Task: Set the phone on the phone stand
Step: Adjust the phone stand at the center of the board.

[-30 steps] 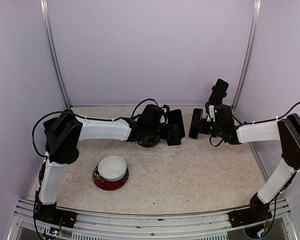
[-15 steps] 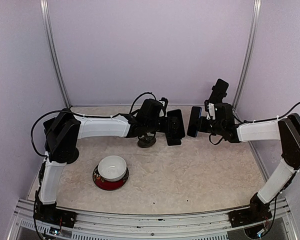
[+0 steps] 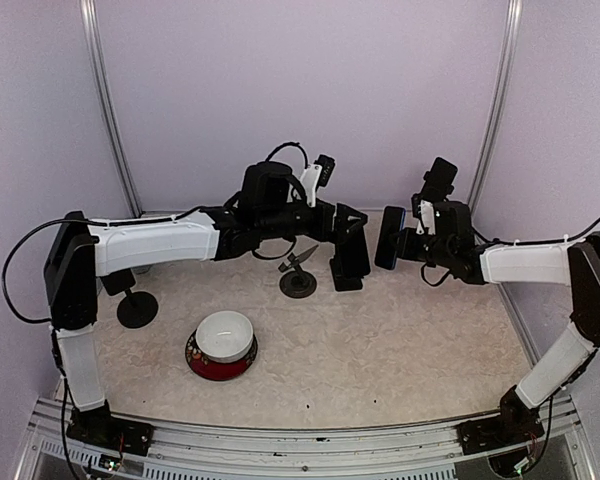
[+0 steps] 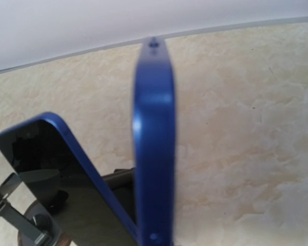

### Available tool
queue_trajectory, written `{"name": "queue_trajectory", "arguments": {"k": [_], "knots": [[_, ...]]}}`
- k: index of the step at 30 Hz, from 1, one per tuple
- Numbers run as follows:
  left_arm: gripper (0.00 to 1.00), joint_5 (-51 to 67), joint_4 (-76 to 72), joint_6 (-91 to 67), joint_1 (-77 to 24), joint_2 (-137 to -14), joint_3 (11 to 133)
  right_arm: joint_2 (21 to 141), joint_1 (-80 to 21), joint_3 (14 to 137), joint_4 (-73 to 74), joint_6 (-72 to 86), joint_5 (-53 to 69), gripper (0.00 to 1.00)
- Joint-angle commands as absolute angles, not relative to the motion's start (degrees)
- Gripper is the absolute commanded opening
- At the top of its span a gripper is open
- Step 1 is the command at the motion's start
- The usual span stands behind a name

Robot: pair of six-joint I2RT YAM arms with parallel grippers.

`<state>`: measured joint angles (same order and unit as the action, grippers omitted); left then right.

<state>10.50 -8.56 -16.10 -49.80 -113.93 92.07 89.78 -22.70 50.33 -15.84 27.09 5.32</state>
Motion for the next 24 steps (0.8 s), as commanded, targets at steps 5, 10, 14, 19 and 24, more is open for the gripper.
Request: {"name": "queue_trajectory", "arguments": {"k": [5, 10, 14, 19, 24], "knots": [[0.99, 11.6, -6.7, -18.8, -39.0, -104.5, 80.5, 86.4, -22.1, 49.4, -17.8, 26.7, 6.6, 0.00], [0.99, 17.9, -4.8, -20.8, -34.0, -109.3, 80.3, 86.6, -22.1, 49.5, -18.0, 27.2, 7.7, 0.00], [0.93, 24.6, -6.4, -24.7, -31.1, -114.2, 81.1, 86.3, -22.1, 49.2, -17.6, 27.3, 7.9, 0.00], [0.86, 27.0, -3.0, -25.1, -30.3, -121.0, 86.8, 85.9, -22.1, 49.0, -16.9, 27.1, 7.7, 0.00], [0.82, 25.1, -1.3, -25.3, -29.8, -124.2, 89.1, 86.3, -22.1, 49.2, -17.1, 27.6, 8.4, 0.00]]}}
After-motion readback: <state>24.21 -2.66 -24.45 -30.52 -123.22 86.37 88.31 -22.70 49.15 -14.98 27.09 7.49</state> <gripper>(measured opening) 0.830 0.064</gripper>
